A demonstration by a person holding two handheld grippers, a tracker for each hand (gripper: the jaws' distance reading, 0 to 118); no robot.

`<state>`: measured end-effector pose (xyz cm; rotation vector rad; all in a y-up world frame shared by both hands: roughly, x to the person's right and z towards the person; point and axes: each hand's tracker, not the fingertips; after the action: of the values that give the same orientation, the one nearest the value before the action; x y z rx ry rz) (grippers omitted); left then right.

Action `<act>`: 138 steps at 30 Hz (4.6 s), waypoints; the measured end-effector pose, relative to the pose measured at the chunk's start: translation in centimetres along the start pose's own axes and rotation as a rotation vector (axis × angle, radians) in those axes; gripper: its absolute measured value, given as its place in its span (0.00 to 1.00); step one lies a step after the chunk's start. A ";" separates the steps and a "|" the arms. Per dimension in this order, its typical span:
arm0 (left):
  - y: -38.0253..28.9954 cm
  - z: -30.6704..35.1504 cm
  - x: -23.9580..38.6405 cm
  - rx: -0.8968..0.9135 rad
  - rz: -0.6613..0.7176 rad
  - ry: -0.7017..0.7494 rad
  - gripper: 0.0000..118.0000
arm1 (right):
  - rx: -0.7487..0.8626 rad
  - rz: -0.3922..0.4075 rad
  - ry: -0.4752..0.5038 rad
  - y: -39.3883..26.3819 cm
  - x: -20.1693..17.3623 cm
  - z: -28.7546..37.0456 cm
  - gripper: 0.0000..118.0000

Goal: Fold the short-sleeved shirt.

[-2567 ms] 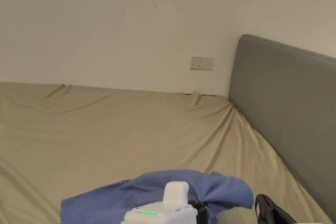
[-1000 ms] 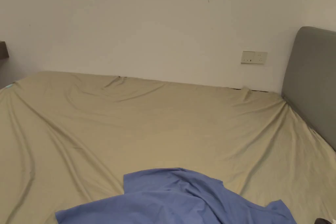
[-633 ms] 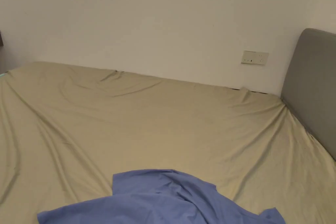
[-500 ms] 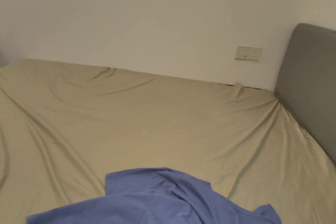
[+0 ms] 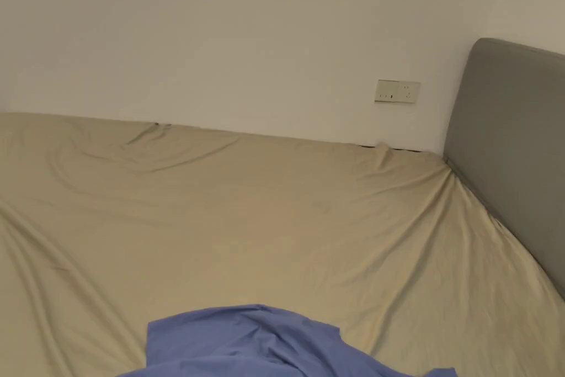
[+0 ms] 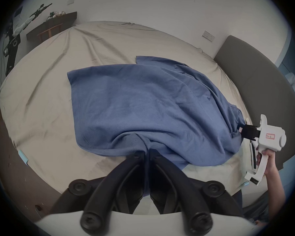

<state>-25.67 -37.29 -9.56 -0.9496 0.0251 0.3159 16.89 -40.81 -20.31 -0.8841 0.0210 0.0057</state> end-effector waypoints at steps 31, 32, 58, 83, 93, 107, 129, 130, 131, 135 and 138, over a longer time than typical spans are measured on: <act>40.3 20.3 8.7 0.764 -0.155 -0.295 0.04 | 0.888 -0.054 0.141 30.4 -0.9 27.7 0.11; 41.1 20.4 9.3 0.775 -0.151 -0.304 0.04 | 0.913 -0.037 0.107 31.1 -0.8 28.0 0.11; 9.2 6.0 -1.2 0.208 -0.187 -0.062 0.04 | 0.206 -0.126 0.156 -3.5 -3.0 17.5 0.11; 10.6 13.0 -5.0 0.621 0.005 0.008 0.88 | 0.457 -0.126 -0.077 0.3 1.2 23.2 1.00; 9.8 19.1 2.0 0.940 -0.219 -0.143 0.00 | 0.916 -0.086 -0.071 4.1 -2.8 28.8 0.07; 27.3 -5.9 0.2 0.160 -0.136 -0.078 1.00 | 0.730 -0.168 -0.091 7.9 -0.2 20.1 0.07; 22.8 -17.3 -1.7 0.185 -0.193 0.100 0.04 | 0.394 -0.166 -0.018 13.7 2.6 0.7 1.00; 22.7 -16.7 -1.9 0.196 -0.190 0.096 0.04 | 0.320 -0.155 -0.019 14.5 2.9 -1.5 1.00; 22.6 -16.4 -2.0 0.208 -0.185 0.091 0.04 | 0.274 -0.149 -0.033 15.1 3.2 -3.4 1.00; 22.4 -14.6 -1.7 0.245 -0.178 0.068 0.04 | 0.027 -0.107 -0.045 16.3 4.1 -12.3 1.00; 22.4 -13.5 -1.4 0.279 -0.178 0.058 0.04 | -0.070 -0.143 -0.065 16.1 4.5 -16.7 1.00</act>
<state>-31.68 -36.37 -35.01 -0.6778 0.0359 0.1157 20.89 -43.53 -43.39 -0.9537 -0.1040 -0.0993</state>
